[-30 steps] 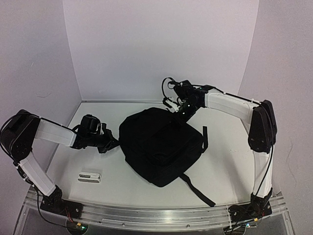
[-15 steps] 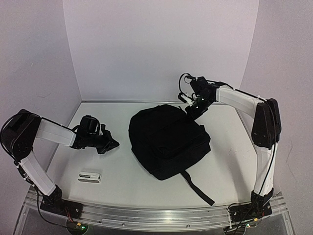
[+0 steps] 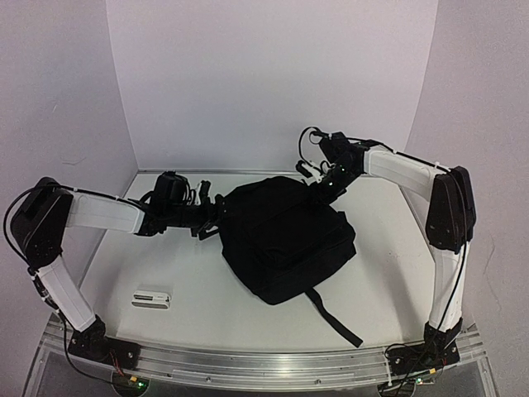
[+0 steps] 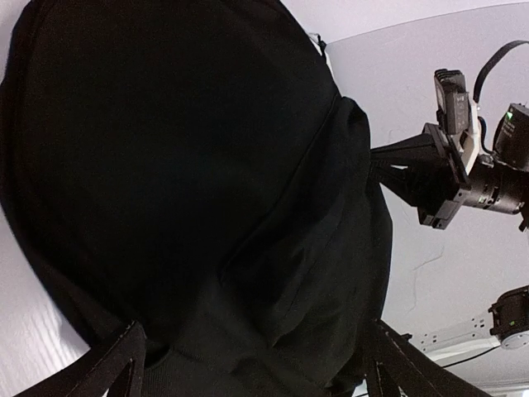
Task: Pack the student bag
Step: Unzip the student bag at the center of the board.
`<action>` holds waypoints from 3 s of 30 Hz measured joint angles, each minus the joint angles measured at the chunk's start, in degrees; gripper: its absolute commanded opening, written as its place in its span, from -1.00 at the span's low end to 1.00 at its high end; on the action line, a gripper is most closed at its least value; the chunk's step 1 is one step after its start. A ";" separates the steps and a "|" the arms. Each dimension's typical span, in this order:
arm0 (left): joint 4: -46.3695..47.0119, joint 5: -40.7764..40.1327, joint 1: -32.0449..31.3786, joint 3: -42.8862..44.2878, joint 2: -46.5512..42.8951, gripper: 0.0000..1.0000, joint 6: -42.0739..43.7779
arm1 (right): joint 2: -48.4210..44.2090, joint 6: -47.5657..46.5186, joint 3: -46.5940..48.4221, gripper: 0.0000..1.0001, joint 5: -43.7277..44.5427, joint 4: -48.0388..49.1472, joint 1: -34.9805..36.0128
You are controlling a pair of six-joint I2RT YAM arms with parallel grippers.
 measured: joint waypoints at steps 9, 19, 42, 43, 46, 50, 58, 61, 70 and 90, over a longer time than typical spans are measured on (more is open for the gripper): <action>-0.41 1.87 -0.15 8.51 12.07 -0.02 -0.05 | 0.00 0.26 0.00 -1.00 -0.56 -0.09 0.09; 0.15 3.91 -0.57 10.33 13.55 -1.00 1.13 | -0.02 -0.05 -0.44 -1.00 -0.27 -0.04 0.09; -0.93 2.46 -0.02 5.97 7.99 -1.00 4.06 | 0.31 -2.63 -0.59 -0.41 -4.80 -1.60 -4.54; -1.70 2.39 -0.28 5.96 7.71 -1.00 4.70 | 0.31 -2.42 -1.03 -0.41 -4.81 -1.93 -4.42; -4.74 1.33 -1.87 6.16 6.92 -1.00 7.08 | 0.31 -1.63 -1.30 -0.46 -4.87 -2.79 -4.34; -8.25 -1.28 -6.74 6.49 6.75 -1.00 9.42 | 0.97 -1.20 0.78 -0.48 -4.50 -4.17 -4.34; -5.98 -3.08 -15.84 3.46 4.77 -0.50 7.60 | 9.54 0.92 9.50 -0.44 -5.70 -4.22 -3.49; -7.99 -6.47 -17.50 2.84 2.47 -0.08 7.42 | 11.88 2.09 12.16 -0.28 -5.91 -4.52 -2.04; -26.47 -22.28 -18.70 12.86 -1.72 0.32 11.73 | 10.13 5.27 15.77 0.44 -5.72 -4.42 -0.76; -45.74 -33.52 -22.58 41.08 17.40 0.62 23.68 | -17.70 10.80 -21.18 -0.01 -14.47 -2.99 -0.91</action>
